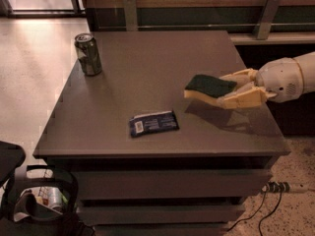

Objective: Move sponge near rxbar blueberry

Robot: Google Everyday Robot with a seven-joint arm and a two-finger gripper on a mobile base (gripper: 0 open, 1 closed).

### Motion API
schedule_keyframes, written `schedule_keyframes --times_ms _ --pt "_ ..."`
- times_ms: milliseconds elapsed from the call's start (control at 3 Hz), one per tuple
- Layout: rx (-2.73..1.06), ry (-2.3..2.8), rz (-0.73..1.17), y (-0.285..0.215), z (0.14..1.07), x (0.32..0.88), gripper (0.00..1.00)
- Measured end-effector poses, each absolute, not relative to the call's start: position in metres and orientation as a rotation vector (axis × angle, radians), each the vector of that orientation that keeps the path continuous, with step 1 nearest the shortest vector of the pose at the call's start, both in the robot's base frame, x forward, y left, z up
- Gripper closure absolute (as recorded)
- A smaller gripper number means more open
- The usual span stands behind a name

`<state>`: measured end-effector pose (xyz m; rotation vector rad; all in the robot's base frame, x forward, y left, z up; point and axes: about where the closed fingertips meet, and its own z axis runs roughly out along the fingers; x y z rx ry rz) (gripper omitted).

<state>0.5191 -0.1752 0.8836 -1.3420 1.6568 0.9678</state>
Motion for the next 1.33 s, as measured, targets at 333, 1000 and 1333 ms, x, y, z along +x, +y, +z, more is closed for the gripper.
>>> schedule_keyframes --times_ms 333,1000,1333 --pt "-1.344 1.654 0.970 -0.1723 0.8833 0.5203 0.49" --pt "-1.348 1.651 0.975 -0.1680 0.8828 0.5214 0.04" --pt "-1.350 1.649 0.976 -0.1666 0.8826 0.5218 0.00"
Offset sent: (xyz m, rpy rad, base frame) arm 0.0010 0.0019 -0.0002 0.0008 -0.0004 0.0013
